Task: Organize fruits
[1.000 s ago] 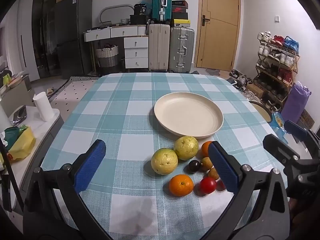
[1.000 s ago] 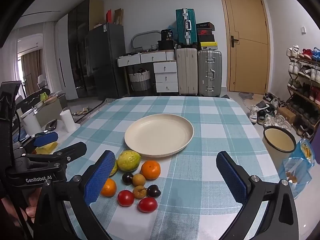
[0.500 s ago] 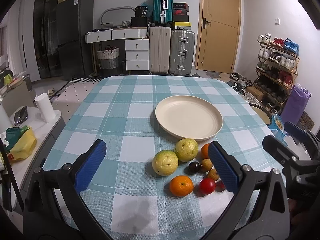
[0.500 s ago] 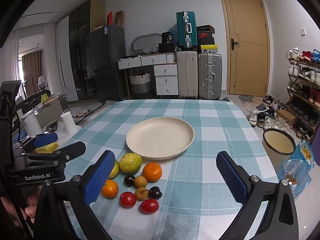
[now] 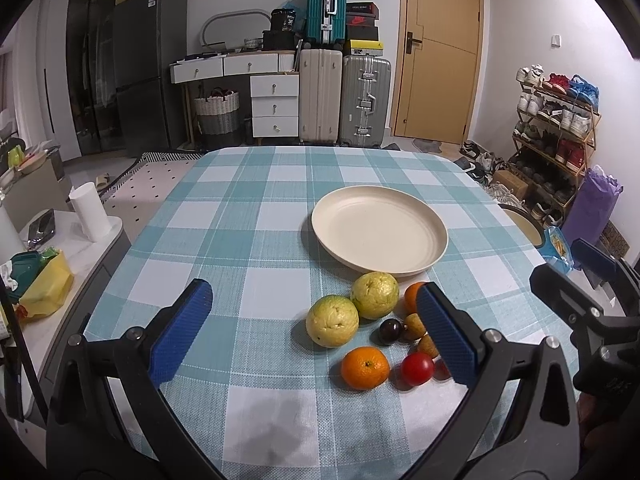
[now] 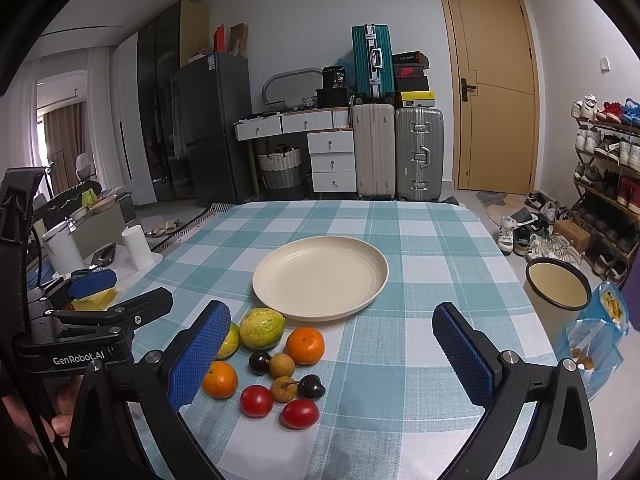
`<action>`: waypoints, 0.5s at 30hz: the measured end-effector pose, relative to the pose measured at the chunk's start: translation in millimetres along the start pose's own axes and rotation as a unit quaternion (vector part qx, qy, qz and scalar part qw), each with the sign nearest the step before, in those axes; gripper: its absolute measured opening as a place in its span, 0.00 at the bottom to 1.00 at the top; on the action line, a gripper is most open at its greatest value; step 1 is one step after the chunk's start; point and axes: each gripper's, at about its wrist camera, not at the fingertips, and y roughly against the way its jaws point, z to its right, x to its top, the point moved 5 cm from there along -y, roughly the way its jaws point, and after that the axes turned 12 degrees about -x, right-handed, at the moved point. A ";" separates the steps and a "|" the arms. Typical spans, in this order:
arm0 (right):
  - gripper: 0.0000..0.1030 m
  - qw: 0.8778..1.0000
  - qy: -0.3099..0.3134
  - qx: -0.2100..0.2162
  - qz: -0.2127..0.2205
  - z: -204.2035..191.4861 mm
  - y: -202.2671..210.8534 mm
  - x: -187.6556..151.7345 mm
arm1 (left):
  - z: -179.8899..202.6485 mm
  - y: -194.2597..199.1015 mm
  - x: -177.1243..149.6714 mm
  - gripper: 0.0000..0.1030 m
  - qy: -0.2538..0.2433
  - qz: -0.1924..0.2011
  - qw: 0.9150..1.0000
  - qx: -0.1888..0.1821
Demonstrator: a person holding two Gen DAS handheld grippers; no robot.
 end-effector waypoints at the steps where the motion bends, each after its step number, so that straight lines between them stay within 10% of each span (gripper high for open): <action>1: 1.00 1.000 0.000 0.000 0.001 0.1 0.1 -0.2 | -0.2 -0.7 -0.1 0.99 0.000 0.001 1.000 0.000; 15: 1.00 1.000 -0.001 -0.002 0.003 -2.2 2.0 2.5 | -0.9 -2.1 -2.7 0.99 0.000 -0.003 1.000 0.002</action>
